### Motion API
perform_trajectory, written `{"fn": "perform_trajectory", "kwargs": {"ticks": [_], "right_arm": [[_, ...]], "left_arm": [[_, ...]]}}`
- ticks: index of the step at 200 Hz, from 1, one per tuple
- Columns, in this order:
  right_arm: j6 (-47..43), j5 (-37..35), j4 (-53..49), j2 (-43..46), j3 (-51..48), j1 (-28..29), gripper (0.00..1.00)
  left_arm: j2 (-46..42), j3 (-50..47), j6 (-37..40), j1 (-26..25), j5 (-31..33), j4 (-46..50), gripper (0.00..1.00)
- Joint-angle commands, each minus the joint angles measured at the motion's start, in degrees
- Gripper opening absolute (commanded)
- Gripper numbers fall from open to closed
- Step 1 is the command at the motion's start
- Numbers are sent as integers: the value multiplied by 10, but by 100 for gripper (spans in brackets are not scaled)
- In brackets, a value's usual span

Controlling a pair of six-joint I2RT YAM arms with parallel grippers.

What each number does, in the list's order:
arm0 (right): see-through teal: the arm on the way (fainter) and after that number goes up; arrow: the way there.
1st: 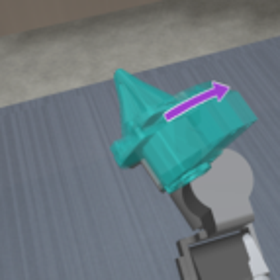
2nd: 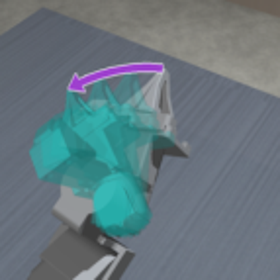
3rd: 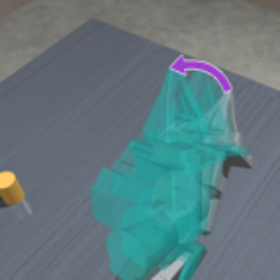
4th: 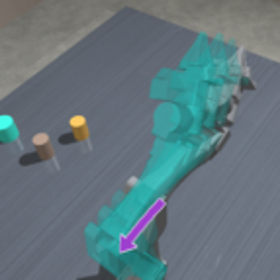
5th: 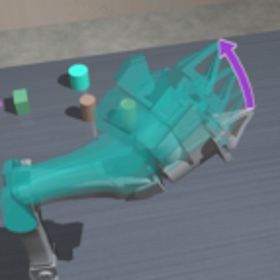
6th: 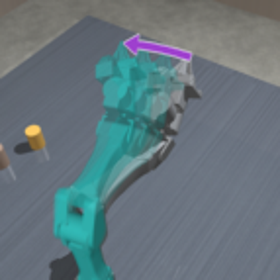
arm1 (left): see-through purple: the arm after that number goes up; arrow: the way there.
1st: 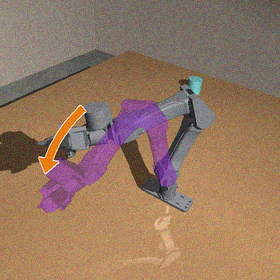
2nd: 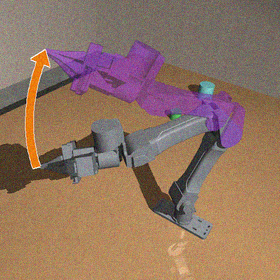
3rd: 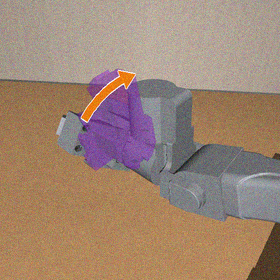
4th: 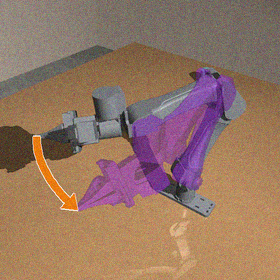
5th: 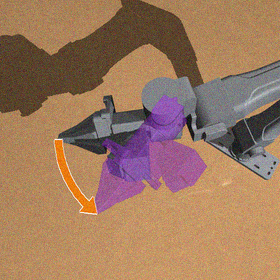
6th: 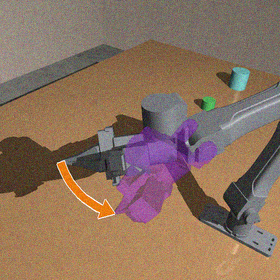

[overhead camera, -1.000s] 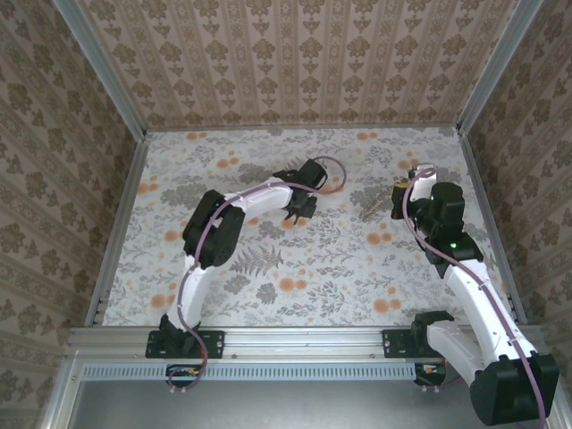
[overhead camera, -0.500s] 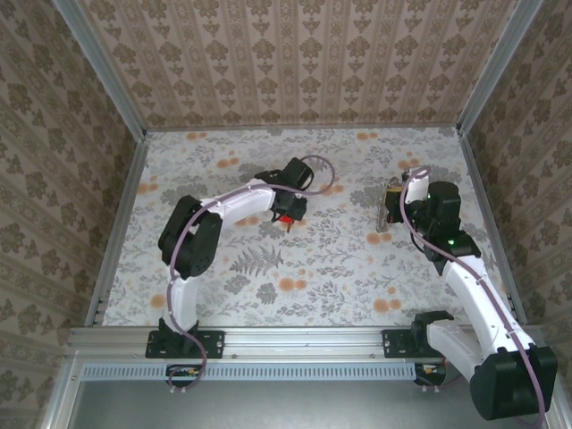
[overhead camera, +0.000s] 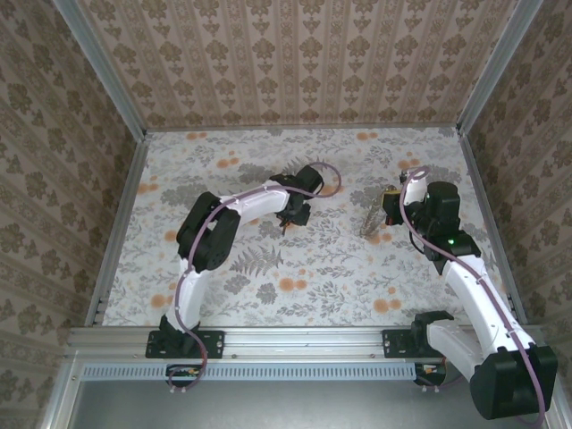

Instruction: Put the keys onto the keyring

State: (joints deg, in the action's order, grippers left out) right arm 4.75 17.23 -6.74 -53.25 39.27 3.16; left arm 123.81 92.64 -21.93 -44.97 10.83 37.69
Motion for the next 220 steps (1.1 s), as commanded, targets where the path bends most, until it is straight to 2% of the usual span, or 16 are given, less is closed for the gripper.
{"fn": "perform_trajectory", "kwargs": {"ticks": [1,96,171,220], "right_arm": [[0,16,6,5,19,1,0],[0,22,2,6,21,1,0],[-2,22,-10,18,31,1,0],[-1,24,-9,16,34,1,0]], "left_arm": [[-1,4,-29,0,32,22,26],[-51,-25,-18,-10,50,35,25],[-48,-43,-2,-8,47,42,25],[-41,-26,15,-2,45,47,19]]}}
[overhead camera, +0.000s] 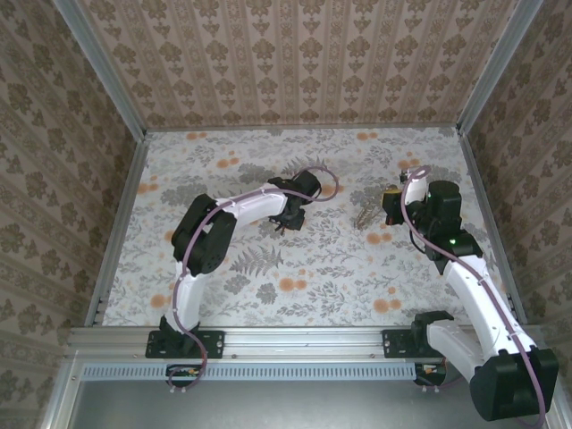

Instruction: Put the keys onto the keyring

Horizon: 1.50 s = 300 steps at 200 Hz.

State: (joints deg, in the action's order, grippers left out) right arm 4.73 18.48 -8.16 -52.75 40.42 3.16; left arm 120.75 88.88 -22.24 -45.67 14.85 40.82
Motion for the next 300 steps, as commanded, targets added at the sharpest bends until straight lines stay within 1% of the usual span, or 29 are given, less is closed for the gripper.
{"fn": "perform_trajectory", "kwargs": {"ticks": [1,11,52,96,112,125,140,152,172,178,190,198,221,242,252,263,268,288,300], "right_arm": [[-1,12,6,11,22,1,0],[-1,11,5,12,22,1,0],[-3,11,2,15,21,1,0],[-4,11,2,16,18,1,0],[-9,18,3,16,15,1,0],[-24,39,5,18,11,1,0],[-52,79,10,23,3,4,0],[-77,103,9,27,-1,12,0],[-125,112,-8,31,0,38,0],[-139,111,-14,30,1,47,0],[-167,123,-26,25,6,61,0],[-185,137,-37,18,12,70,0],[-240,179,-61,2,29,112,0],[-311,230,-76,-2,35,161,0],[-332,242,-74,-1,35,182,0],[-352,254,-78,-1,38,199,0],[-362,259,-80,-2,39,204,0],[-394,283,-84,-5,42,223,0],[-401,285,-83,-8,44,235,0]], "left_arm": [[-10,11,18,5,5,16,19],[-7,14,22,6,2,16,16],[-4,19,35,7,6,23,12],[-25,22,52,7,27,36,12],[-37,20,71,7,24,34,8],[-54,6,94,7,6,17,4],[-84,-19,128,11,-37,-10,0],[-115,-38,163,15,-68,-29,0],[-180,-73,218,24,-103,-59,0],[-203,-88,240,29,-128,-74,0],[-249,-116,286,39,-216,-100,0],[-276,-131,307,44,-262,-115,0],[-335,-159,379,52,-368,-136,0],[-377,-172,468,55,-464,-131,0],[-395,-181,504,56,-496,-134,0],[-413,-191,540,56,-513,-137,0],[-421,-196,556,55,-537,-137,0],[-451,-222,613,55,-584,-144,0],[-471,-248,639,54,-613,-169,0]]}}
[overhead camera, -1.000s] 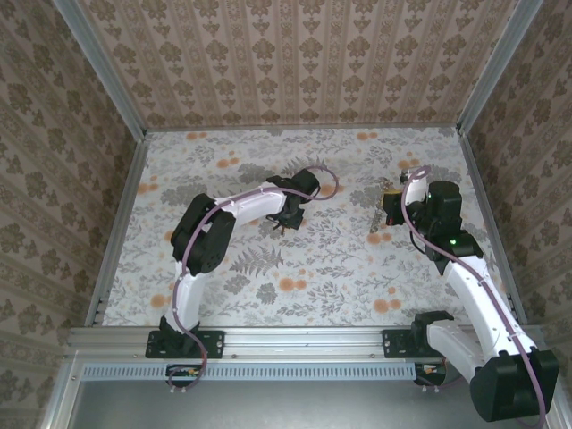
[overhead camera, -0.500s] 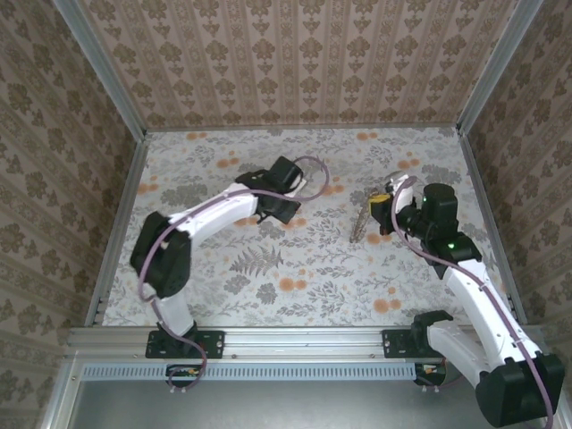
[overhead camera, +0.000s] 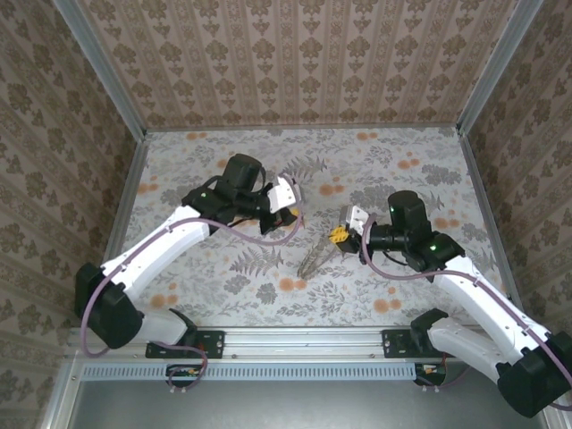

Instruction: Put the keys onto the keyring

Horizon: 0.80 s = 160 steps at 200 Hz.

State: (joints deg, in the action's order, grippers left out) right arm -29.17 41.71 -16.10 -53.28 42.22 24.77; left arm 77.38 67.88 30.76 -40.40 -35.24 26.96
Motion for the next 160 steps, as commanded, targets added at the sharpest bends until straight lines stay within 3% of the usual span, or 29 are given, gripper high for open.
{"fn": "perform_trajectory", "kwargs": {"ticks": [1,35,160], "right_arm": [[-62,53,-4,-3,26,19,0],[-61,57,-9,-19,32,36,0],[46,133,31,-90,57,41,0]], "left_arm": [[-39,-40,110,2,-114,-32,0],[-72,-86,150,-10,-138,-75,0],[-53,-103,161,-35,-131,-107,0]]}}
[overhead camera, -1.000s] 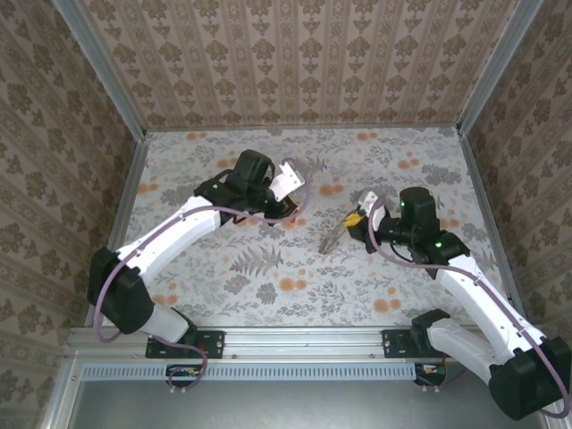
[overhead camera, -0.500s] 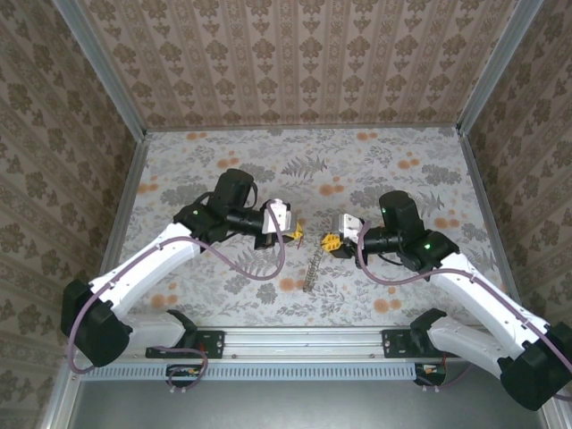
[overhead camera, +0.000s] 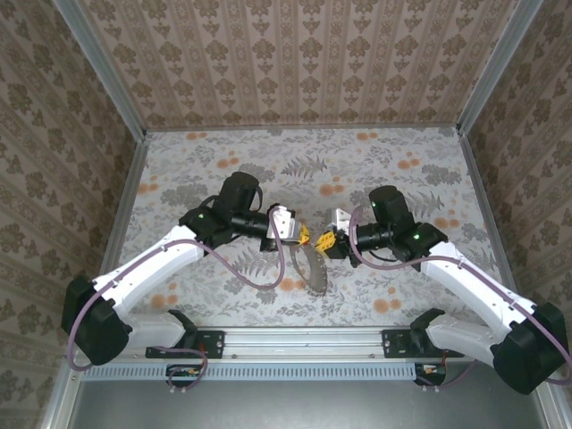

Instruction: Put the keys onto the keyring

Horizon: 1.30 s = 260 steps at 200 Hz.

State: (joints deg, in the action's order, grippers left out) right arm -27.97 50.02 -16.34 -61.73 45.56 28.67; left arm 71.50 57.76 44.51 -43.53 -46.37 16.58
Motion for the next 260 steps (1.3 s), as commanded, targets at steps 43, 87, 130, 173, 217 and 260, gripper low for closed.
{"fn": "perform_trajectory", "kwargs": {"ticks": [43,87,130,173,217,260], "right_arm": [[45,59,33,-12,25,2,0],[60,60,39,-15,23,1,0],[115,87,41,-29,23,-22,0],[170,101,92,-19,2,-37,0],[193,116,92,-36,7,-40,0],[200,111,82,-38,4,-42,0]], "left_arm": [[2,-6,29,-4,-15,6,0],[-2,-16,54,-12,-28,15,0],[-23,-38,57,-12,-21,-14,0],[-38,-60,59,-11,-25,-39,0],[-41,-68,62,-11,-23,-60,0],[-50,-75,59,-10,-4,-72,0]]}}
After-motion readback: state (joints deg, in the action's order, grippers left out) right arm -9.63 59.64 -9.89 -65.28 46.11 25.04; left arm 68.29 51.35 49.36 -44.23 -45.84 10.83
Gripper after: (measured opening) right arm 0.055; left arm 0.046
